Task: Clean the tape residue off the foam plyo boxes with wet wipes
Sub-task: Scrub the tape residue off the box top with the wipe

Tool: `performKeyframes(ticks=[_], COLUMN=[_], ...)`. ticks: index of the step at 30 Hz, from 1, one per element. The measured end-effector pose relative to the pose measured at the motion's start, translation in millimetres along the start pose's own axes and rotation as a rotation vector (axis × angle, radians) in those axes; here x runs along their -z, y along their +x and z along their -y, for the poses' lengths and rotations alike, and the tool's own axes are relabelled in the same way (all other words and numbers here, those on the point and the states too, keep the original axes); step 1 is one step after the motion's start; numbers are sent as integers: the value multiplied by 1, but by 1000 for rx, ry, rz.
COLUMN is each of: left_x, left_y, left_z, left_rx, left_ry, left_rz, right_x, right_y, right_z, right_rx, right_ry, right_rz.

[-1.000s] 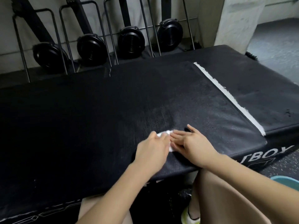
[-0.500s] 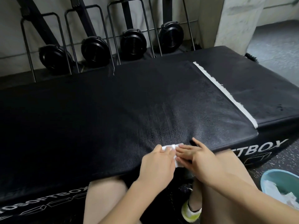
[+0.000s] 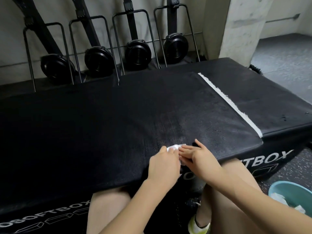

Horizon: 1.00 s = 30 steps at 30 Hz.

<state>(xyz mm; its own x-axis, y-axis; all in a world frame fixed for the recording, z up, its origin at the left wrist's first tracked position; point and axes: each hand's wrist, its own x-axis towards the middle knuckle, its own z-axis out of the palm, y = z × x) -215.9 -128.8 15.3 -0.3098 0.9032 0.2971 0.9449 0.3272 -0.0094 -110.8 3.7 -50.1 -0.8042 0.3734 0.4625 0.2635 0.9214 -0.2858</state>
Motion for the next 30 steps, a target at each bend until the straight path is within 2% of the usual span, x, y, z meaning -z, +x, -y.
performKeyframes(ticks=[5, 11, 22, 26, 30], left_x=[-28, -31, -26, -33, -46], left_y=[-48, -46, -123, -119, -90], left_z=[-4, 6, 114, 103, 61], left_rx=[-10, -17, 18, -48, -141], left_ry=[-146, -96, 16, 16, -134], left_rz=[0, -43, -232, -310, -373], right_x=[5, -2, -72, -63, -33], right_y=[-44, -32, -8, -15, -32], right_z=[7, 20, 129, 117, 69], right_rx=[125, 257, 294, 300, 295], right_ry=[-42, -37, -13, -45, -114], right_rz=[-7, -112, -142, -163, -158])
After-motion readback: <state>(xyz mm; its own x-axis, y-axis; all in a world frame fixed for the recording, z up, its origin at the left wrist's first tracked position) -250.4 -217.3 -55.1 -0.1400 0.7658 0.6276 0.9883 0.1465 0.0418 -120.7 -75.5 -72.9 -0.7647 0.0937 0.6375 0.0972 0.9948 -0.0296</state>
